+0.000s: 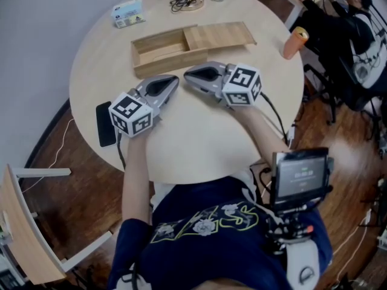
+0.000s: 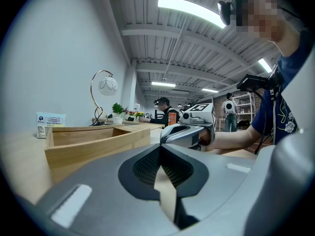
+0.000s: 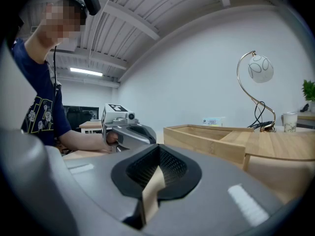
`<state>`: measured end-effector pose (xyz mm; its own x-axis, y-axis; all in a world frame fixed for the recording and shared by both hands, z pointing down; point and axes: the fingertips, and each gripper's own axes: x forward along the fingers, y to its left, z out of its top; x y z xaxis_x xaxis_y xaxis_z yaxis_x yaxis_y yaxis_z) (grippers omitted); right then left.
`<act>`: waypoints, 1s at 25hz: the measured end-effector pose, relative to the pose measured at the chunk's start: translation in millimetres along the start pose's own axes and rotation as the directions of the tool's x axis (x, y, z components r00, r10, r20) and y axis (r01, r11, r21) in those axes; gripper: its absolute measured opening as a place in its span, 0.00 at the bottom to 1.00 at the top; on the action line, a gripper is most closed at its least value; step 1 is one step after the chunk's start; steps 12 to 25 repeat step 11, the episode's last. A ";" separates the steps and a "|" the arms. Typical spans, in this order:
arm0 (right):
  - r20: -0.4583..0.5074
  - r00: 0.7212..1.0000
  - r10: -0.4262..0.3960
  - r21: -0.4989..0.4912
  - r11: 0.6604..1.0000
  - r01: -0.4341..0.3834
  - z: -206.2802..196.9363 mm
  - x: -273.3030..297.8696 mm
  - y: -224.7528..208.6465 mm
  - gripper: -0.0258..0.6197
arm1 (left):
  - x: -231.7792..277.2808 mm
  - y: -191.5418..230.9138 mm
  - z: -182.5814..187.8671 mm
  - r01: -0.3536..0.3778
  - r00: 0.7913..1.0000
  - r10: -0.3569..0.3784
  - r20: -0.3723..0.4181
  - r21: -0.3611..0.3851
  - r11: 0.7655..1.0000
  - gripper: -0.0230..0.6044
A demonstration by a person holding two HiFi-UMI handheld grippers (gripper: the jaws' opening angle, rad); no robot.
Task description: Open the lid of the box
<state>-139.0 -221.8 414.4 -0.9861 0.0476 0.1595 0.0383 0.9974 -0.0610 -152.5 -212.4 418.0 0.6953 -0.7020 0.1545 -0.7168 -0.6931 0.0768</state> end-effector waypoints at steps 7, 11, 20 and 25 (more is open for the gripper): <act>-0.001 1.000 0.009 0.000 1.000 -0.009 -0.7 -0.4 3.6 0.04 | -1.4 -1.4 -0.7 -0.002 1.000 0.002 0.000 0.001 1.000 0.04; -0.002 1.000 0.012 -0.002 1.000 -0.012 -2.7 -3.7 2.9 0.04 | 1.7 -4.1 -0.7 0.008 1.000 -0.008 -0.005 0.010 1.000 0.04; -0.002 1.000 0.012 -0.002 1.000 -0.012 -2.7 -3.7 2.9 0.04 | 1.7 -4.1 -0.7 0.008 1.000 -0.008 -0.005 0.010 1.000 0.04; -0.002 1.000 0.012 -0.002 1.000 -0.012 -2.7 -3.7 2.9 0.04 | 1.7 -4.1 -0.7 0.008 1.000 -0.008 -0.005 0.010 1.000 0.04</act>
